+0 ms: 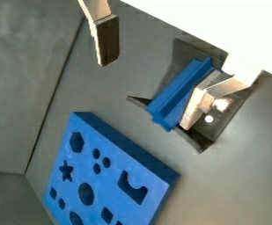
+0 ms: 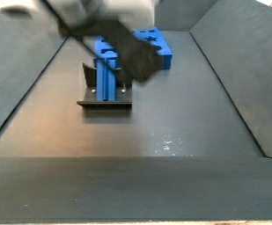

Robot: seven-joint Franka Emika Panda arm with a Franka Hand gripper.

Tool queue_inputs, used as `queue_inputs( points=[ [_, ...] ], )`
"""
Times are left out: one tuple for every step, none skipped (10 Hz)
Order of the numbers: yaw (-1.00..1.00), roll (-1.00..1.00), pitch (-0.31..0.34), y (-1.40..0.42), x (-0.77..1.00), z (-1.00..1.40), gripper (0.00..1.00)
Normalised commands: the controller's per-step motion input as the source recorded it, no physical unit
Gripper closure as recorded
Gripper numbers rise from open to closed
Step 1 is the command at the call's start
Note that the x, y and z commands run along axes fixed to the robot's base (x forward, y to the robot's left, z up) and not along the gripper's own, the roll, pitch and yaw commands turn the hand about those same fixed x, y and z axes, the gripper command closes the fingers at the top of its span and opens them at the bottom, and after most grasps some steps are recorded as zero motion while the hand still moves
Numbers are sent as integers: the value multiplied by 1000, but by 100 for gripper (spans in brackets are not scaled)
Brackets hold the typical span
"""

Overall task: Pick up the star object. Move up. Place the star object on the fixture. Regrasp the star object. Move to above the board. Insert the star object.
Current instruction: Regrasp the star object.

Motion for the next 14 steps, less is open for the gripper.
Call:
queue_inputs(
  points=[
    [33, 1000, 30, -1000, -107, 622, 0],
    [33, 1000, 21, -1000, -135, 482, 0],
    [33, 1000, 17, -865, -113, 286, 0],
    [33, 1000, 16, -771, -89, 176, 0],
    [33, 1000, 14, -489, -43, 69, 0],
    [33, 1000, 13, -363, -36, 44, 0],
    [34, 1000, 9, -109, -34, 12, 0],
    [34, 1000, 7, -9, -38, 17, 0],
    [35, 1000, 2, -11, -34, 8, 0],
    [36, 1000, -2, -22, -35, 8, 0],
    [37, 1000, -9, -23, -42, 15, 0],
    [37, 1000, -13, -26, -39, 11, 0],
    [39, 1000, -21, -25, -30, -1, 0],
    [40, 1000, -25, -26, -26, -4, 0]
  ],
)
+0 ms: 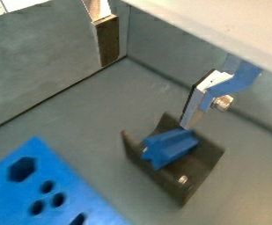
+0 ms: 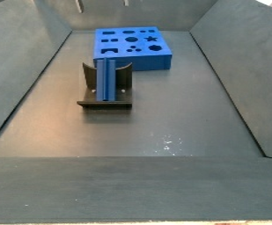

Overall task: Pick up the star object. Move up. Place the star object on the fixture. Regrasp the star object. Move to above the board. Insert the star object.
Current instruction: Regrasp the star object.

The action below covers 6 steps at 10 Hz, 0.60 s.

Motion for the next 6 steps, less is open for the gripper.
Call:
queue_inputs(
  points=[
    [41, 1000, -28, -23, -25, -2, 0],
    [42, 1000, -27, -22, -22, 4, 0],
    [42, 1000, -24, -22, -17, 7, 0],
    [43, 1000, -20, -27, -7, 9, 0],
    [44, 1000, -14, -27, 13, 0, 0],
    [45, 1000, -6, -28, 27, -7, 0]
  ],
)
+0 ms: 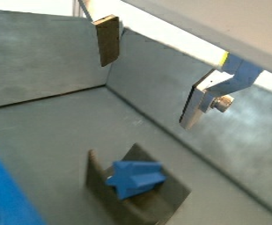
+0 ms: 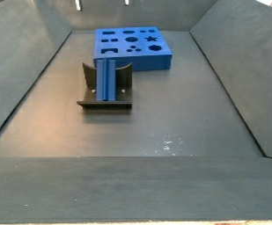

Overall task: Pick up the star object. Move up. Place the star object on the fixture. Regrasp the star object. Move to above the board. Insert the star object.
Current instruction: Regrasp the star object.

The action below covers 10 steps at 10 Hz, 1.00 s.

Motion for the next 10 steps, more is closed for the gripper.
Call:
queue_inputs(
  points=[
    [46, 1000, 2, -30, 39, -15, 0],
    [49, 1000, 12, -32, 47, -10, 0],
    [54, 1000, 30, -36, 63, -12, 0],
    [61, 1000, 48, -37, 77, -18, 0],
    [65, 1000, 64, -41, 83, -20, 0],
    [85, 1000, 103, -42, 95, -20, 0],
    [100, 914, 124, -48, 103, -16, 0],
    [117, 667, 127, -49, 105, -24, 0],
    [133, 487, 121, -50, 105, -22, 0],
    [149, 285, 107, -38, 97, -13, 0]
  ],
)
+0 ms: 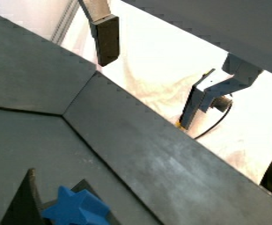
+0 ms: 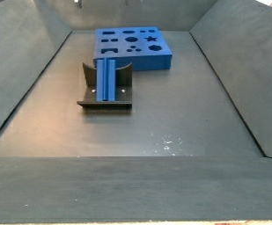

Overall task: Pick up the star object. Move up. Place the star object on the fixture. Regrasp the star object. Move to above the board. Insert the star object.
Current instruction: Regrasp the star object.

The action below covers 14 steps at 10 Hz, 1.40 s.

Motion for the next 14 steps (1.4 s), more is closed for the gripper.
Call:
queue_inputs(
  points=[
    [156, 230, 91, -34, 89, -7, 0],
    [159, 76, 35, 72, 35, -1000, 0],
    [160, 60, 7, 71, 37, -1000, 0],
    [150, 56, -31, 67, 49, -1000, 0],
    [131, 54, -64, 62, 57, -1000, 0],
    [101, 58, -94, 59, 65, -1000, 0],
    [73, 64, -111, 52, 72, -1000, 0],
    [39, 63, -109, 48, 79, -1000, 0],
    [14, 62, -103, 45, 87, -1000, 0],
    [1, 64, -92, 43, 89, -1000, 0],
    [-19, 64, -77, 34, 101, -1000, 0],
    [-28, 65, -57, 30, 109, -1000, 0],
    [-28, 66, -30, 23, 107, -885, 0],
    [-25, 63, -16, 14, 103, -748, 0]
  ],
)
